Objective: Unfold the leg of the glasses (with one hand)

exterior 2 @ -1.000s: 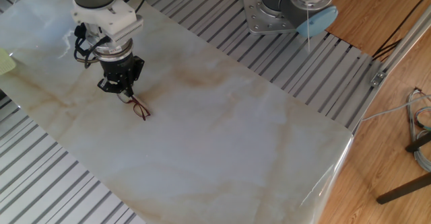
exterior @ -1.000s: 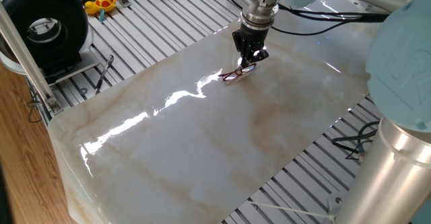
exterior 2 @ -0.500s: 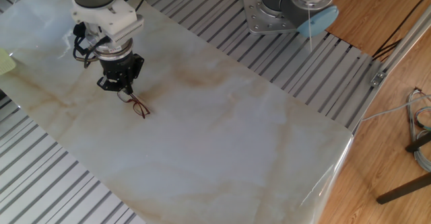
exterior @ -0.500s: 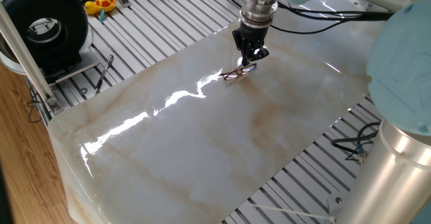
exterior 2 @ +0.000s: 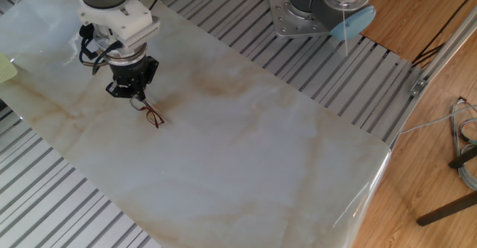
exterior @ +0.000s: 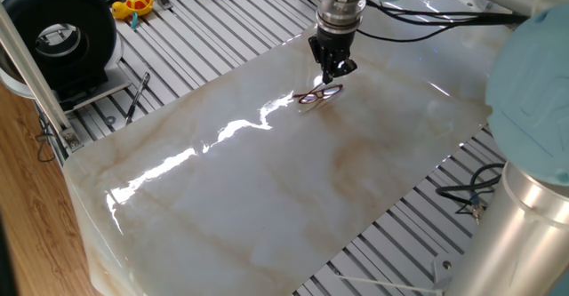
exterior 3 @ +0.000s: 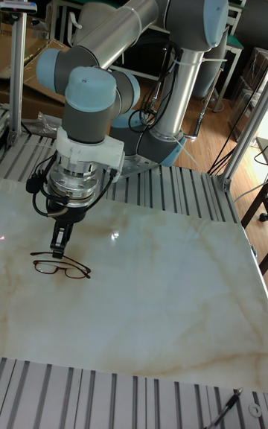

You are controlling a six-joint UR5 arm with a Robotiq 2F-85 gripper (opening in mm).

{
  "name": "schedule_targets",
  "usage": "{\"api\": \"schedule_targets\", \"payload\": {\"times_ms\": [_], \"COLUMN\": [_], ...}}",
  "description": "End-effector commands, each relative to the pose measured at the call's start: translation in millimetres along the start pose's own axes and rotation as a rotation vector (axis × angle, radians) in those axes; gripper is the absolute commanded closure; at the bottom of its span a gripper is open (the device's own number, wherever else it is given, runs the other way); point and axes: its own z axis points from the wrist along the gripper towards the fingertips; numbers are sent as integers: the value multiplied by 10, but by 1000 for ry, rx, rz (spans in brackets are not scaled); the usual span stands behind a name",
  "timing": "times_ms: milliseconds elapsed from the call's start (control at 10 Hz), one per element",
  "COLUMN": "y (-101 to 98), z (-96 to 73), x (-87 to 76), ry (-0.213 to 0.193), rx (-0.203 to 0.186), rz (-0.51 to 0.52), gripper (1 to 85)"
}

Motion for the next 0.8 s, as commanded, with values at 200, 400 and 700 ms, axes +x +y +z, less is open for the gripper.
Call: {"api": "schedule_targets", "payload": {"times_ms": [200,400,700], "y": [7,14,1], "z": [-96,-139,-205], "x": [5,9,-5], "ry": [21,30,44], "rx": [-9,-15,-18], "rz": [20,26,28], "gripper": [843,843,843]}}
